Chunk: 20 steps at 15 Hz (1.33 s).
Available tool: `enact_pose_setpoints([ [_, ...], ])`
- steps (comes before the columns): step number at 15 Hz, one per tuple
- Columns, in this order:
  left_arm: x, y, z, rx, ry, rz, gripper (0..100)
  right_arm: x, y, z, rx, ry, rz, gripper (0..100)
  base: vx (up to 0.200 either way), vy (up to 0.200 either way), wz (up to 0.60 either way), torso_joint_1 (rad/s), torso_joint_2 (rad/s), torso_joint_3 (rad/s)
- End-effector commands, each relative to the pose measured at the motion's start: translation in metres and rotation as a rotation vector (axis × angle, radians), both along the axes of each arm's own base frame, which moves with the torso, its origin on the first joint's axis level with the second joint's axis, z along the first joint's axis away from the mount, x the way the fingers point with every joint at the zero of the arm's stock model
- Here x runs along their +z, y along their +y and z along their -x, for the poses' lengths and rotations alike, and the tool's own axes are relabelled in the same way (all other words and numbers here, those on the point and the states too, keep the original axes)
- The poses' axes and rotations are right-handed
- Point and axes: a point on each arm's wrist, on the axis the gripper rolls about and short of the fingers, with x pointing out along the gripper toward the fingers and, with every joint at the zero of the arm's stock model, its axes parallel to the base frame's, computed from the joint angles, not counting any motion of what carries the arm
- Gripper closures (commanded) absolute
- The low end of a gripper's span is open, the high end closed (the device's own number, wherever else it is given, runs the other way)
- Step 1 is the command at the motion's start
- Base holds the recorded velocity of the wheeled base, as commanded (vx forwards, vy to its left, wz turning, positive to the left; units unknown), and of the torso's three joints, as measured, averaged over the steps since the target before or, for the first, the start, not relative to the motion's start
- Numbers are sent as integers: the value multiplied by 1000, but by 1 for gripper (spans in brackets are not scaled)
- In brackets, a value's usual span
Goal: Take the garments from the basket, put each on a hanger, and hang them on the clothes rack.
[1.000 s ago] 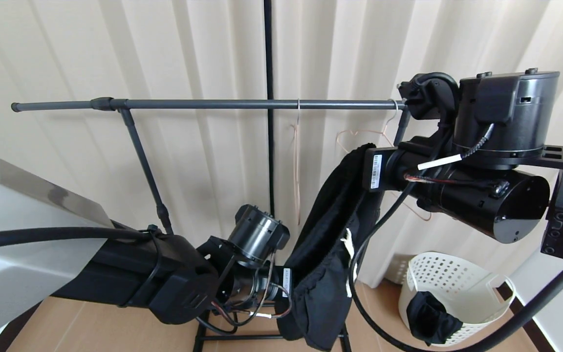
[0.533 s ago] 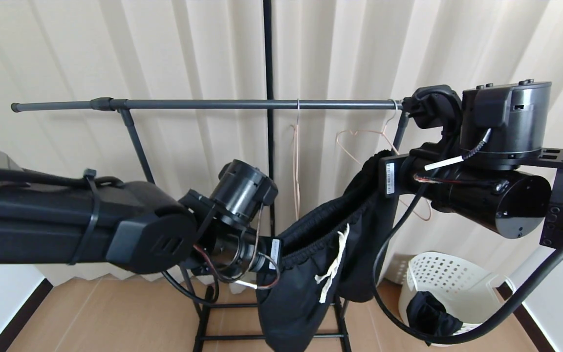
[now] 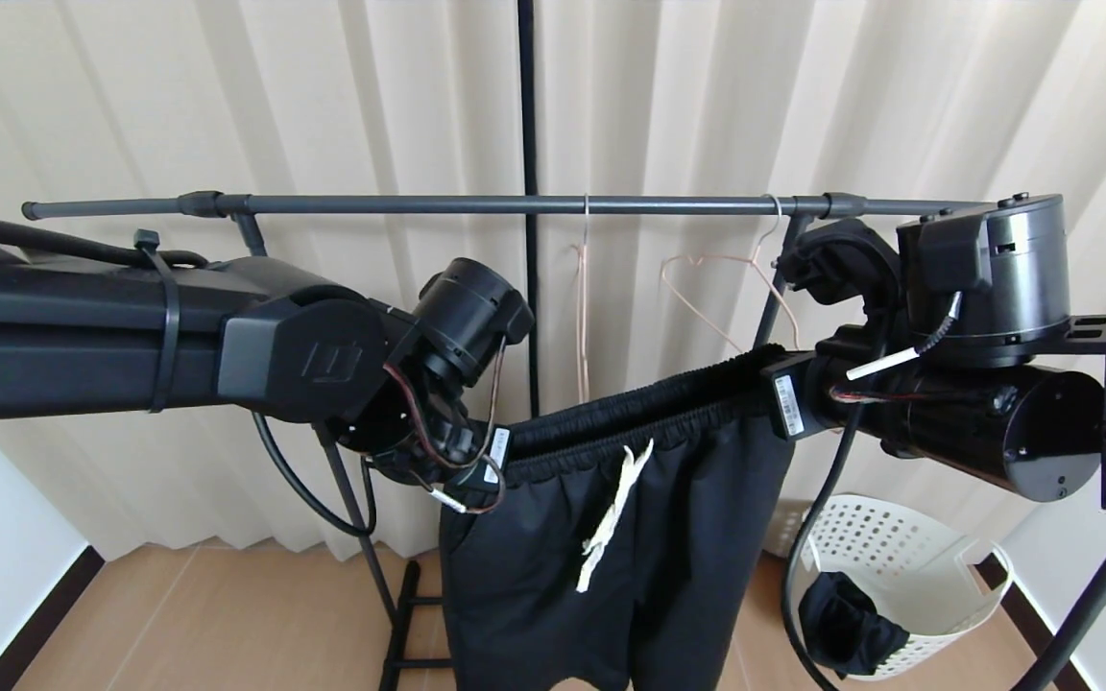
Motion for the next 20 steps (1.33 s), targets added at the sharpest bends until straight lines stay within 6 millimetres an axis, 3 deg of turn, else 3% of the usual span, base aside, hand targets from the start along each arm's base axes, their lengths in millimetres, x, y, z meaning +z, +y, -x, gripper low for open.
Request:
enact_pose_setpoints([
  [1, 3, 7, 4, 11, -4, -6, 100, -1, -7, -5, -21, 2, 26, 100, 0, 0, 0, 0, 0, 0],
  [8, 23, 39, 21, 60, -37, 18, 100, -2, -37, -22, -123, 5, 61, 100, 0, 0, 0, 0, 0, 0],
  [13, 34, 51, 35, 63, -59, 35, 100, -2, -50, -24, -158, 6, 79, 100, 0, 0, 0, 0, 0, 0],
  [15, 43, 54, 39, 61, -91, 57, 100, -3, -53, -18, -148, 11, 102, 100, 0, 0, 0, 0, 0, 0],
  [18, 55, 55, 38, 19, -157, 108, 100, -11, -63, 9, -81, 36, 237, 100, 0, 0, 0, 0, 0, 0],
  [20, 58, 54, 37, -8, -160, 108, 100, -12, -59, 23, -30, 36, 263, 100, 0, 0, 0, 0, 0, 0],
])
